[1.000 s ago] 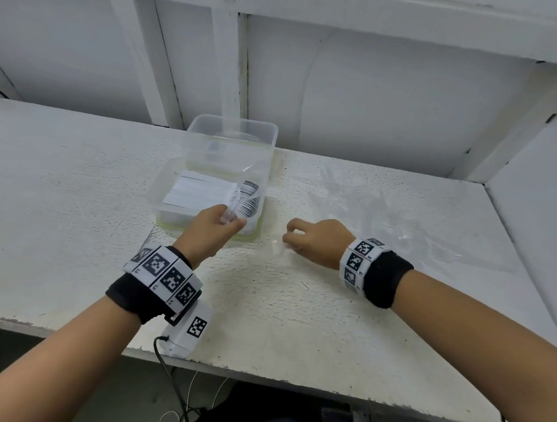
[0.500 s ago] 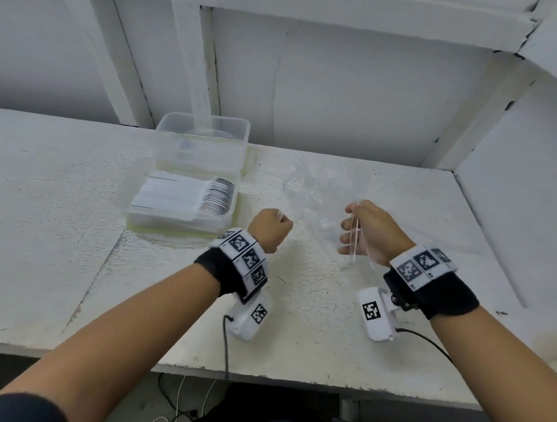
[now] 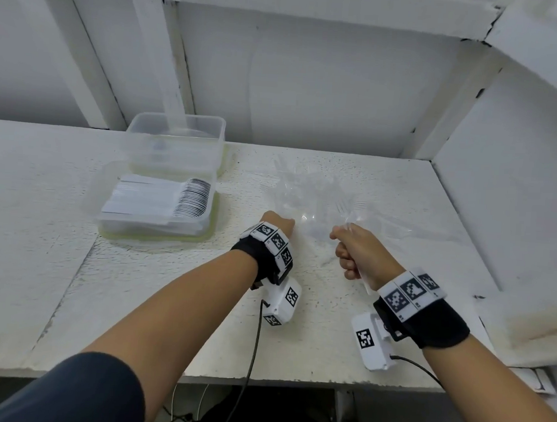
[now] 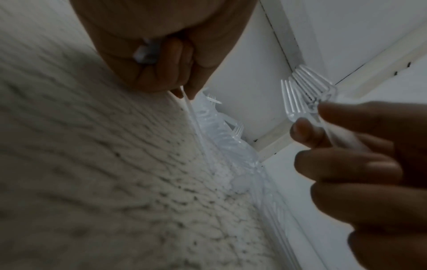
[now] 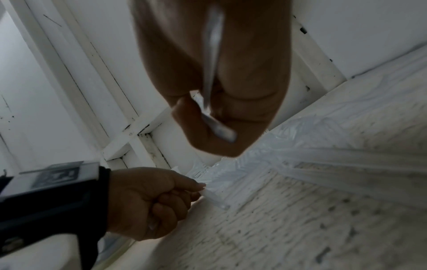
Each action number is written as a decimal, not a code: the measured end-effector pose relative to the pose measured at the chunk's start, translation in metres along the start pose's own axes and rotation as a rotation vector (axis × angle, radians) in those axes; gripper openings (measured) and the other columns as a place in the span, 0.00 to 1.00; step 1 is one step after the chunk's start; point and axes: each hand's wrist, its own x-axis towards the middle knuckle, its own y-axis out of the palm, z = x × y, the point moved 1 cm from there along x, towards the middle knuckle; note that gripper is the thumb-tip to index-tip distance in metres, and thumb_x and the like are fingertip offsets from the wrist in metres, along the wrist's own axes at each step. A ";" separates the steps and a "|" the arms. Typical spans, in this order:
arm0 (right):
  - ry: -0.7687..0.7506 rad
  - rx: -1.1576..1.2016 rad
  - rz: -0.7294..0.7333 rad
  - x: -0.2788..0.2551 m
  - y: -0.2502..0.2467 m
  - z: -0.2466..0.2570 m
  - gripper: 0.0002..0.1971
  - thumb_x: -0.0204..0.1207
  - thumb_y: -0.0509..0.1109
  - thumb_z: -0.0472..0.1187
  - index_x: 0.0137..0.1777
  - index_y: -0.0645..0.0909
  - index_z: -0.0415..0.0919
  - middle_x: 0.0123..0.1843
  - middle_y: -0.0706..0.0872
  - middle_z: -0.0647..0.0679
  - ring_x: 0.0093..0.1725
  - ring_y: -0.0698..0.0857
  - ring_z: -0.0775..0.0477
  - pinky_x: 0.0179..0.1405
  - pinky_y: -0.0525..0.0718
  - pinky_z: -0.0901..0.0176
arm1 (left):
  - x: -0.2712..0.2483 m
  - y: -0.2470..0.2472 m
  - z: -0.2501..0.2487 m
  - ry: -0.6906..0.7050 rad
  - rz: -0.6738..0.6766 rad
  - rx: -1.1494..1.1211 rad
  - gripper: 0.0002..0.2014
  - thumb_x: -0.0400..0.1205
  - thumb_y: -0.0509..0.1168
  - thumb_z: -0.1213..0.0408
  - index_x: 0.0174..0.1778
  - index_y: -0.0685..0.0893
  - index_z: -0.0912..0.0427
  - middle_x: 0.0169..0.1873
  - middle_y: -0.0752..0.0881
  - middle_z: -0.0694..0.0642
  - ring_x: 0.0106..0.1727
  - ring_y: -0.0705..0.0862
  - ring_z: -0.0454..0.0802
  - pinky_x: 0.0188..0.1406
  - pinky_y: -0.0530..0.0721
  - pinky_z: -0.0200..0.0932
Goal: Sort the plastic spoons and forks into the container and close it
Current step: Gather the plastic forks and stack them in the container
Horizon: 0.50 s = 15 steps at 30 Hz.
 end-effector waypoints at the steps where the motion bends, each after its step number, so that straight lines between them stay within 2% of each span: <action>1: -0.007 -0.013 0.014 -0.001 -0.001 -0.001 0.07 0.80 0.59 0.45 0.49 0.74 0.42 0.28 0.67 0.50 0.20 0.64 0.56 0.19 0.64 0.67 | 0.000 0.000 0.001 0.000 0.007 -0.013 0.19 0.82 0.62 0.59 0.27 0.66 0.58 0.29 0.72 0.54 0.44 0.74 0.55 0.45 0.75 0.44; 3: -0.019 -0.037 0.031 -0.001 -0.002 -0.003 0.07 0.80 0.60 0.45 0.47 0.74 0.43 0.28 0.68 0.51 0.21 0.65 0.57 0.19 0.65 0.67 | -0.001 -0.004 0.004 0.002 0.039 -0.050 0.17 0.81 0.64 0.59 0.28 0.68 0.58 0.28 0.72 0.53 0.40 0.76 0.56 0.45 0.79 0.47; 4: -0.029 -0.055 0.030 0.000 -0.003 -0.003 0.06 0.80 0.61 0.45 0.46 0.74 0.43 0.28 0.68 0.51 0.21 0.65 0.56 0.19 0.66 0.67 | -0.003 -0.007 0.006 0.008 0.047 -0.075 0.17 0.80 0.64 0.59 0.28 0.69 0.58 0.28 0.73 0.54 0.36 0.76 0.55 0.41 0.80 0.46; 7: -0.090 -0.205 -0.008 0.004 -0.002 0.001 0.07 0.80 0.62 0.42 0.42 0.74 0.41 0.29 0.71 0.48 0.24 0.69 0.53 0.19 0.69 0.65 | -0.010 -0.021 0.015 0.035 0.056 -0.167 0.14 0.82 0.59 0.65 0.30 0.69 0.59 0.27 0.71 0.55 0.25 0.68 0.49 0.23 0.68 0.40; 10: -0.199 -0.454 -0.021 0.012 0.004 0.008 0.09 0.81 0.60 0.43 0.48 0.77 0.38 0.31 0.77 0.48 0.25 0.74 0.51 0.20 0.74 0.63 | -0.024 -0.043 0.025 0.060 0.085 -0.210 0.09 0.83 0.53 0.69 0.36 0.68 0.59 0.31 0.74 0.56 0.24 0.65 0.46 0.16 0.62 0.32; 12: -0.296 -0.618 -0.007 0.019 0.013 0.015 0.11 0.83 0.58 0.45 0.54 0.79 0.40 0.38 0.82 0.47 0.32 0.80 0.51 0.28 0.79 0.61 | -0.032 -0.057 0.031 0.104 0.097 -0.191 0.06 0.83 0.51 0.69 0.40 0.67 0.60 0.33 0.79 0.57 0.24 0.64 0.46 0.13 0.60 0.29; 15: -0.445 -0.909 -0.018 0.040 0.028 0.024 0.14 0.84 0.58 0.46 0.64 0.78 0.44 0.57 0.85 0.45 0.53 0.84 0.45 0.50 0.80 0.56 | -0.040 -0.075 0.041 0.152 0.072 -0.177 0.03 0.85 0.52 0.68 0.47 0.70 0.61 0.30 0.80 0.57 0.24 0.64 0.46 0.15 0.61 0.31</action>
